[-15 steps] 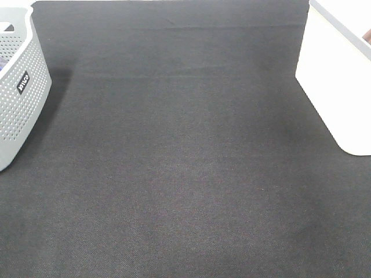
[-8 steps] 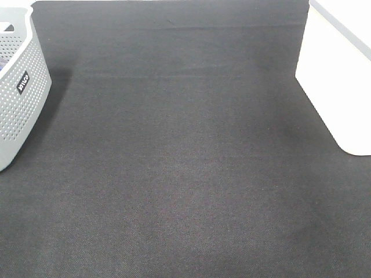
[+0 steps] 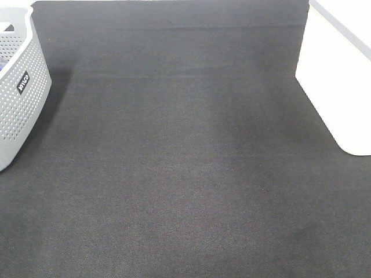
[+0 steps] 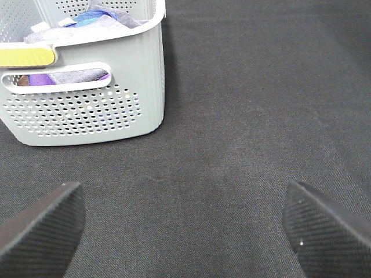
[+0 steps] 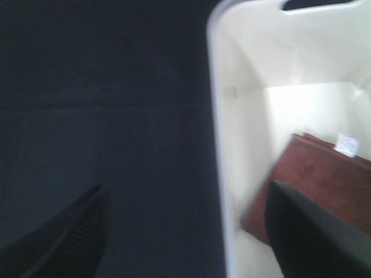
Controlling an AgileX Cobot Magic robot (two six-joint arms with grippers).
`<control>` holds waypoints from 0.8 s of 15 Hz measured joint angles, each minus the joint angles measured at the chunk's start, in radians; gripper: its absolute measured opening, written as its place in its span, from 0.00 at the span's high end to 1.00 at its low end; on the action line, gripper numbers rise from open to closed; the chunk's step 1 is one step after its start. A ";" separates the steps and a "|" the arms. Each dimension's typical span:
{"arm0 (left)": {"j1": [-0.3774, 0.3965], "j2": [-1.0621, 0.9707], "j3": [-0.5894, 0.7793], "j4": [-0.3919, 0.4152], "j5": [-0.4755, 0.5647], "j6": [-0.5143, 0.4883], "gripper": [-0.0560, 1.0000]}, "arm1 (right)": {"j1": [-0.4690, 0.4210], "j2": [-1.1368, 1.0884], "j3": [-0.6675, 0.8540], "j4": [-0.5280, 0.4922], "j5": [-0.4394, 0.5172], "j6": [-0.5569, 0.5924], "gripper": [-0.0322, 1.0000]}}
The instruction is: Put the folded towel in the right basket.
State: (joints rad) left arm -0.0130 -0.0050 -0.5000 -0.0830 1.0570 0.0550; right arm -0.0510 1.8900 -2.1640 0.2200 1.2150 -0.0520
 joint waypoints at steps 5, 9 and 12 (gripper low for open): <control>0.000 0.000 0.000 0.000 0.000 0.000 0.12 | 0.134 -0.161 0.181 -0.106 0.000 0.017 0.29; 0.000 0.000 0.000 0.000 0.000 0.000 0.12 | 0.135 -0.394 0.510 -0.155 -0.001 0.025 0.29; 0.000 0.000 0.000 0.000 0.000 0.000 0.12 | 0.135 -0.603 0.795 -0.155 -0.001 0.045 0.29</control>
State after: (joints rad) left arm -0.0130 -0.0050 -0.5000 -0.0830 1.0570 0.0550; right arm 0.0840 1.2870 -1.3690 0.0650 1.2140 -0.0070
